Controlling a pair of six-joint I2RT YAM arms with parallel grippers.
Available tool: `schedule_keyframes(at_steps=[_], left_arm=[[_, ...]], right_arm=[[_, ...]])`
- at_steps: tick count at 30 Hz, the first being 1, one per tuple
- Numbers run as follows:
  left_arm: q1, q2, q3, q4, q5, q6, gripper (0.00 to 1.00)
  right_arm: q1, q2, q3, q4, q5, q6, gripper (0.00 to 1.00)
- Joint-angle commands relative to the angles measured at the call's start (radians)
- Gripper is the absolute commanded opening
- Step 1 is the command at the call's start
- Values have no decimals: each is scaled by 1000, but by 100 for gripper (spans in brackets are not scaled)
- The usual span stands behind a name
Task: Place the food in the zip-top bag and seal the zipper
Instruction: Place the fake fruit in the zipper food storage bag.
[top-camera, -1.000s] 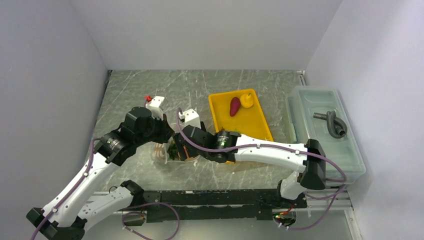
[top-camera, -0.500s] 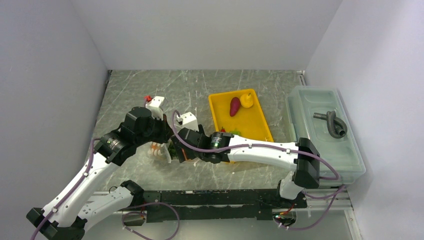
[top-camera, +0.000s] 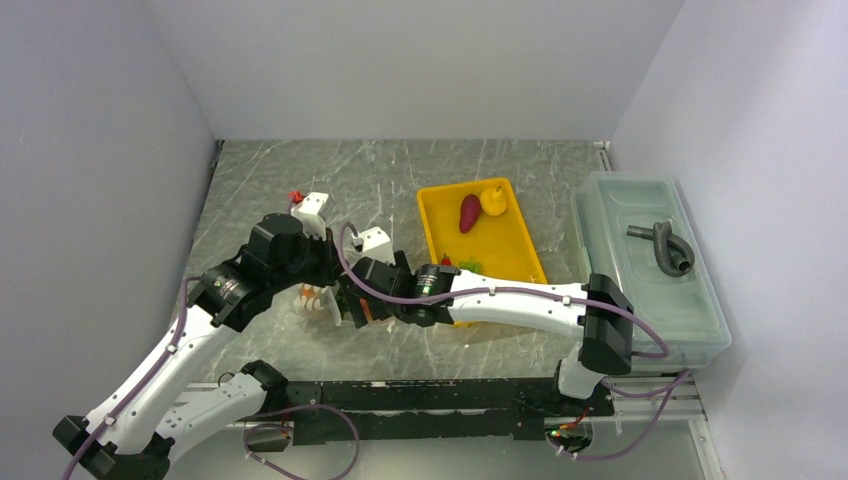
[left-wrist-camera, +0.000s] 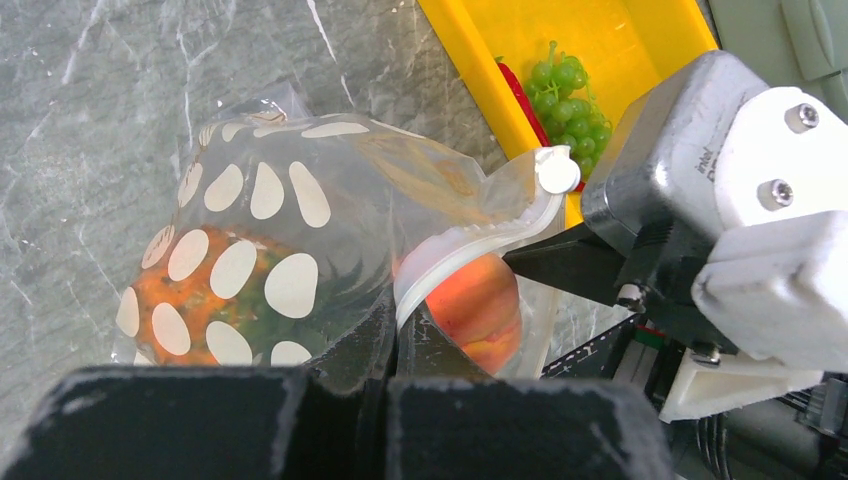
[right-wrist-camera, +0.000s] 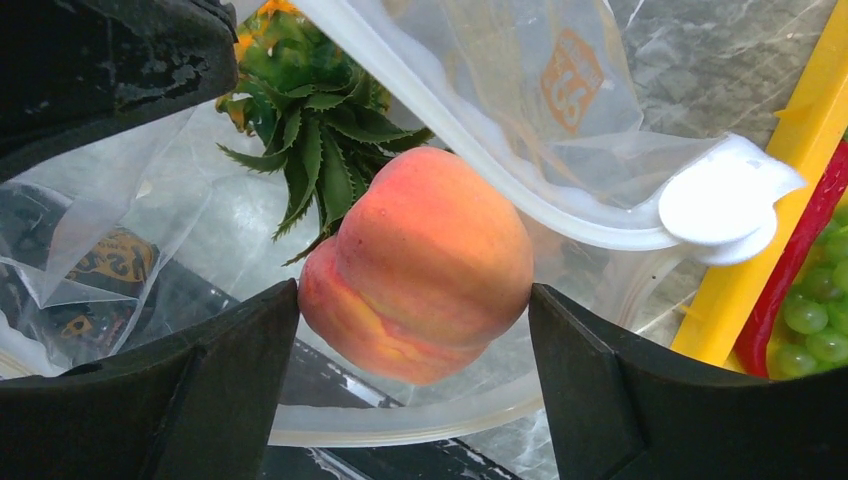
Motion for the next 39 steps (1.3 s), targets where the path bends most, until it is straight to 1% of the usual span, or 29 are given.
schedule_keyframes(at_steps=[1,4,8,12,18,25,30,39], left_arm=[[6,-6,7,30,21,10,0],[6,-5,7,30,23,12,0],[7,-5,6,30,23,12,0],[6,-2,8,30,25,12,0],[9,0,7,33,31,12,0],[15,8,7,37,47,12,0],[17,6,5,40,55,12,0],[18,0,4,44,72,16,0]], right_arm=[[-7,-2,16,28,3,10,82],[-7,-11,15,31,3,6,74],[-7,-38,22,26,22,-4,60],[-7,-71,36,4,57,-14,54],[-7,-123,50,-13,118,-28,53],[-10,-128,67,31,164,-52,52],[-25,-87,81,88,154,-66,52],[-97,-33,64,203,92,-76,51]])
